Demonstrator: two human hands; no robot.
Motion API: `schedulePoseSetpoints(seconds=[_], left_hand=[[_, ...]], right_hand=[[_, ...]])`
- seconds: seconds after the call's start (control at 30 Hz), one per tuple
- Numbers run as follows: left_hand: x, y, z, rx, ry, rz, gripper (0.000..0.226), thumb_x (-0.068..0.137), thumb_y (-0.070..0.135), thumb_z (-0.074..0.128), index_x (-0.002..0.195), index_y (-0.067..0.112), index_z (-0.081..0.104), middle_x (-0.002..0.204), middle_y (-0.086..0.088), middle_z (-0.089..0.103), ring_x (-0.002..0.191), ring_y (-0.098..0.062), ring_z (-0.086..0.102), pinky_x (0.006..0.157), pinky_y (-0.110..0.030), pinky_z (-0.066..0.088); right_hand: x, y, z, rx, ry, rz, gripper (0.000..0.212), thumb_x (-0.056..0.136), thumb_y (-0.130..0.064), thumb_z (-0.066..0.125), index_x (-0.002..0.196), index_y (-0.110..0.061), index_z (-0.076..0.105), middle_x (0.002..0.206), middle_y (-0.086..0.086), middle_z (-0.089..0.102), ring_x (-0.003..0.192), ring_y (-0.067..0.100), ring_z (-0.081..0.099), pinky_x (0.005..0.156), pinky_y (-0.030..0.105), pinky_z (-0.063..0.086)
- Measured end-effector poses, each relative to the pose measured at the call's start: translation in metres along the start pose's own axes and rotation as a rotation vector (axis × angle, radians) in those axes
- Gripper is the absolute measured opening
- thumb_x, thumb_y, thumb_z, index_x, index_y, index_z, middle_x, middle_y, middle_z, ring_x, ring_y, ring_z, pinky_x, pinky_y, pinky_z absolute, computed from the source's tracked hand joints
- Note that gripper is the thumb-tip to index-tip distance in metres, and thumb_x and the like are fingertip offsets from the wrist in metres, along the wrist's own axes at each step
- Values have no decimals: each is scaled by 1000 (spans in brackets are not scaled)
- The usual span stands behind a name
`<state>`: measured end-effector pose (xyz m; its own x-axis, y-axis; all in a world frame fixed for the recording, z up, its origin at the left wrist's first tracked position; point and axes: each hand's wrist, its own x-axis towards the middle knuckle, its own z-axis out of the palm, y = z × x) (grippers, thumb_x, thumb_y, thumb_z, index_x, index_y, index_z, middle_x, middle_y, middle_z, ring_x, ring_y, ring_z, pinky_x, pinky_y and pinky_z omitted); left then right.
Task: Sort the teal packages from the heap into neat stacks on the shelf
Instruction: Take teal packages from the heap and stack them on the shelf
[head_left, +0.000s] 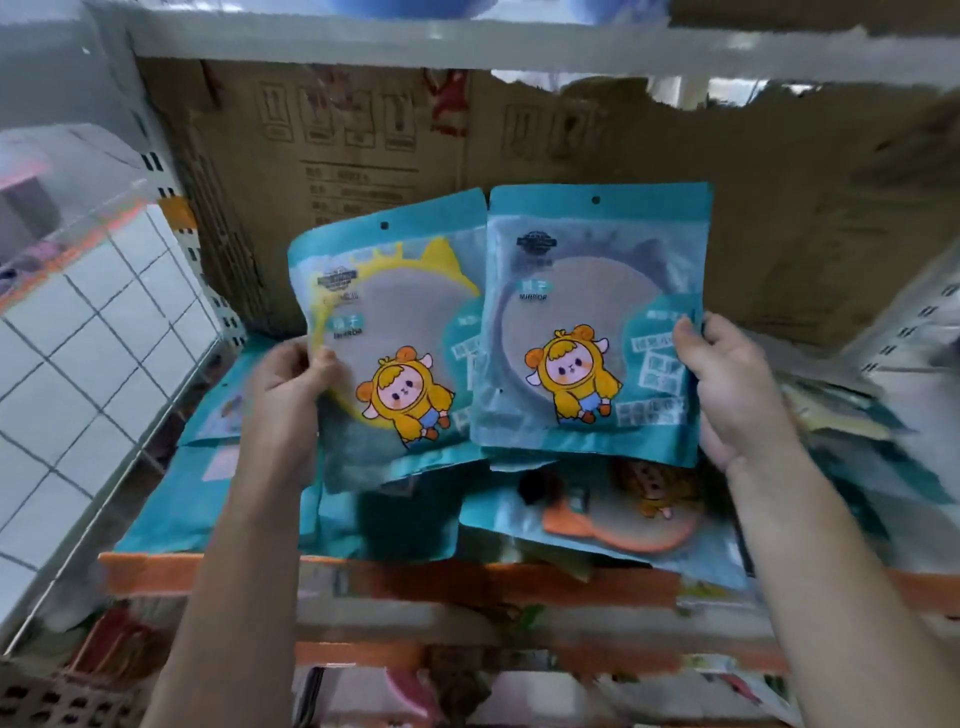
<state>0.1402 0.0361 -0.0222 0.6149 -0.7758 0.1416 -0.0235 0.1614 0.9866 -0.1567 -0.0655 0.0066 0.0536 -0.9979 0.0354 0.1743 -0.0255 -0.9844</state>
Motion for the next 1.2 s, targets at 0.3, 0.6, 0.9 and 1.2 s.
schedulePoseSetpoints(seconds=[0.3, 0.6, 0.9, 1.2], left_hand=[[-77, 19, 150, -28, -137, 57, 19, 97, 5, 51, 89, 14, 66, 72, 7, 68, 64, -9, 62, 55, -24, 52], [-175, 6, 340, 13, -288, -45, 12, 94, 19, 57, 89, 17, 68, 90, -8, 69, 93, -37, 64, 83, -55, 51], [-224, -13, 468, 87, -349, -14, 15, 94, 23, 54, 94, 16, 67, 91, -2, 70, 86, -23, 65, 71, -38, 48], [-238, -44, 606, -9, -371, -112, 18, 98, 12, 52, 106, 6, 66, 96, -6, 69, 86, -17, 65, 70, -26, 53]], right_hand=[[-27, -33, -176, 12, 192, -24, 17, 101, -19, 46, 96, -13, 61, 76, -4, 74, 70, 13, 71, 54, 29, 57], [-66, -52, -382, -28, 346, 26, 17, 99, -24, 51, 98, -12, 63, 78, -2, 73, 69, 15, 70, 59, 33, 56], [-67, -55, -512, 12, 493, 66, 14, 98, -23, 52, 96, -15, 63, 80, -1, 73, 70, 18, 69, 63, 36, 58], [-5, -65, -654, -50, 626, 88, 14, 96, -21, 57, 105, -13, 63, 91, 4, 73, 68, 15, 71, 51, 28, 56]])
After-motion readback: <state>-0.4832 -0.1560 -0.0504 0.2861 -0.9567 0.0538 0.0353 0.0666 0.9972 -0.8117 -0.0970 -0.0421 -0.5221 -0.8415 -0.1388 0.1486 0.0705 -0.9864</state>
